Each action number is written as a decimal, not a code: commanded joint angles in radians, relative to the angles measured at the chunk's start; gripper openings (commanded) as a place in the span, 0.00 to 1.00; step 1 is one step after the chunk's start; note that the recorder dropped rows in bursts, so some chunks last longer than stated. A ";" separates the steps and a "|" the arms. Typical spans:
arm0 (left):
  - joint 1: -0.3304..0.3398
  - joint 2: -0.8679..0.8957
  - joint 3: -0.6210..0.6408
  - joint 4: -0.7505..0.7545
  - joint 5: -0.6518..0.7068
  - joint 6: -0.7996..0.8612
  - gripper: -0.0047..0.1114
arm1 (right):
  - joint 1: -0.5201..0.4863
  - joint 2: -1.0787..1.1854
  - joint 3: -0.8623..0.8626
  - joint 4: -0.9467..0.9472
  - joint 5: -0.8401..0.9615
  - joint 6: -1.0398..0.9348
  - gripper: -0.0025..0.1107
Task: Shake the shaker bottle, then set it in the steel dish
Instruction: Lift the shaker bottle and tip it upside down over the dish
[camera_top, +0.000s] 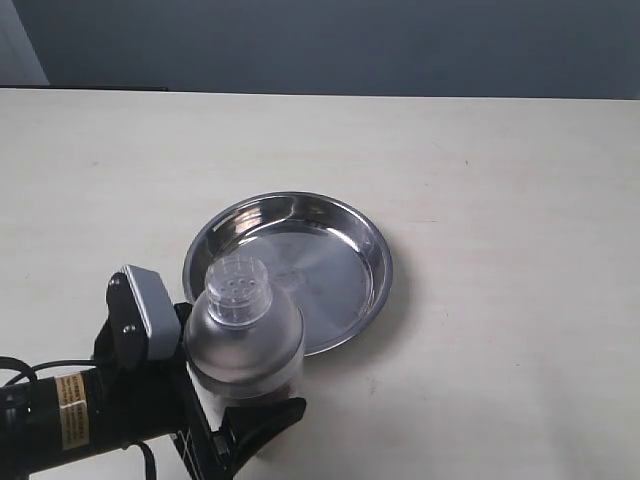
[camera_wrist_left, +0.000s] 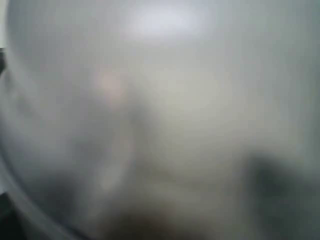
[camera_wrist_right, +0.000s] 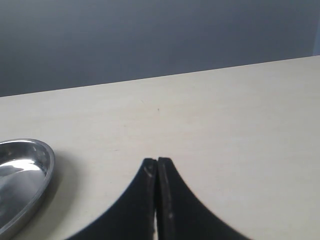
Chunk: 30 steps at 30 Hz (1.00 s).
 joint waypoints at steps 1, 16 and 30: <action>-0.009 -0.047 -0.004 -0.003 -0.011 -0.008 0.13 | 0.002 0.002 0.001 0.001 -0.014 -0.004 0.01; -0.009 -0.349 -0.078 -0.096 -0.011 -0.204 0.04 | 0.002 0.002 0.001 0.001 -0.014 -0.004 0.01; -0.009 -0.370 -0.528 -0.180 0.946 -0.150 0.04 | 0.002 0.002 0.001 0.001 -0.014 -0.004 0.01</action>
